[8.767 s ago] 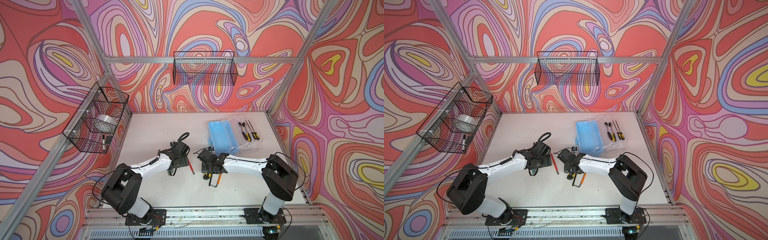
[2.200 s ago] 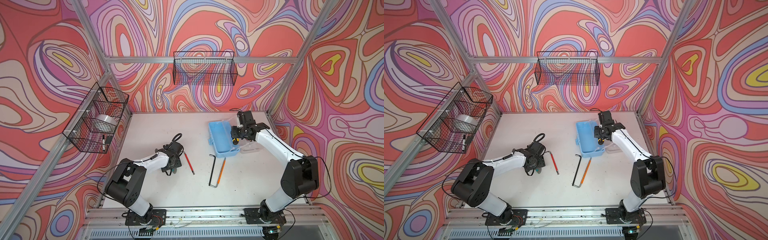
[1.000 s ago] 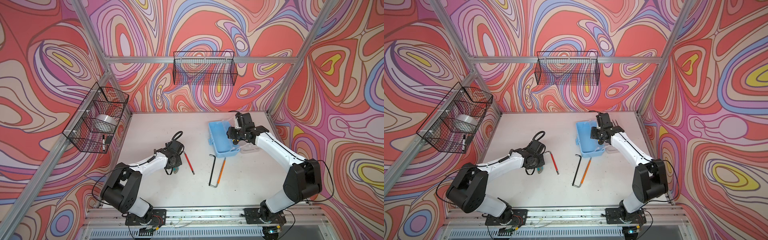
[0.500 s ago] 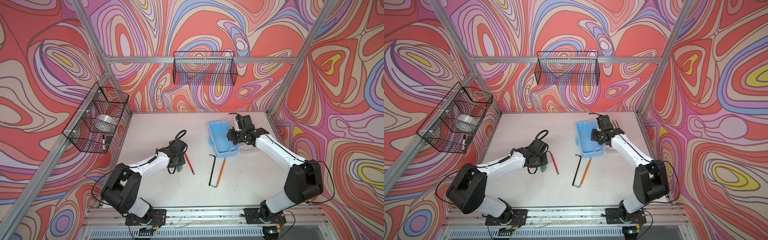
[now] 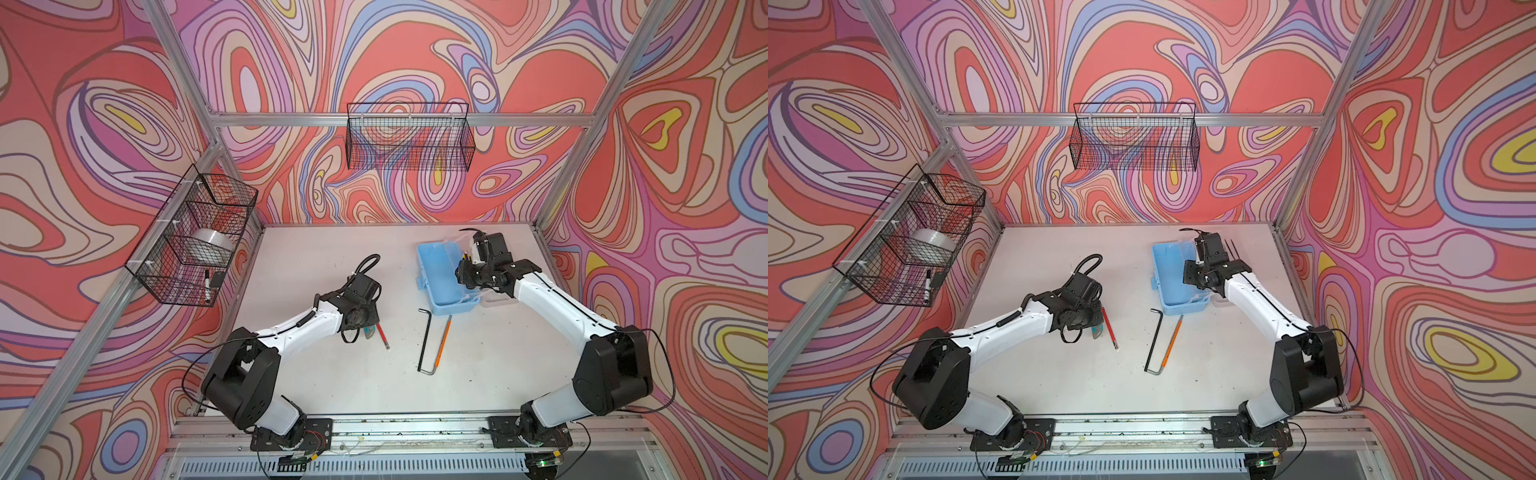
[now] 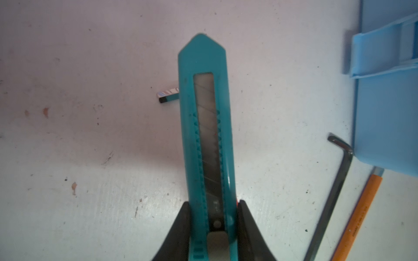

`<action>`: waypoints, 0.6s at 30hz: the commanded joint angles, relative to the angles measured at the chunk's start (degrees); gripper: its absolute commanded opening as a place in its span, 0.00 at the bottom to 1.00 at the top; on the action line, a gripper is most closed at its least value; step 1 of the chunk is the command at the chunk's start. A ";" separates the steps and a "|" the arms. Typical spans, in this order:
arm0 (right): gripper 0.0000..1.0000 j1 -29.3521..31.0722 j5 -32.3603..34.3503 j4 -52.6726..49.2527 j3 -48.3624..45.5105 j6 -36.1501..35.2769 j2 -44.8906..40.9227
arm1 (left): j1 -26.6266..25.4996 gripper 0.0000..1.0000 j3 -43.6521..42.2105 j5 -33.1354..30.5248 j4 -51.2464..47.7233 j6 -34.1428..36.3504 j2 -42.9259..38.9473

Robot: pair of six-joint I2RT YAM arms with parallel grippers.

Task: Pack the tool kit
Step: 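Lift the teal box cutter toward the lid while the right gripper hovers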

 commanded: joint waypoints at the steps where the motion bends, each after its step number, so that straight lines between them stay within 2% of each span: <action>1: 0.57 -0.17 2.20 0.10 -0.32 -0.49 -2.01 | -0.65 0.10 3.77 1.89 2.33 -0.80 0.85; 9: 0.58 -4.11 2.20 -0.87 0.49 -2.48 -3.77 | -2.90 0.10 17.90 6.41 3.78 1.20 7.99; 18: 0.58 -9.73 -1.40 0.28 -0.76 -3.10 -5.43 | -6.64 0.10 38.85 14.04 5.10 0.87 22.70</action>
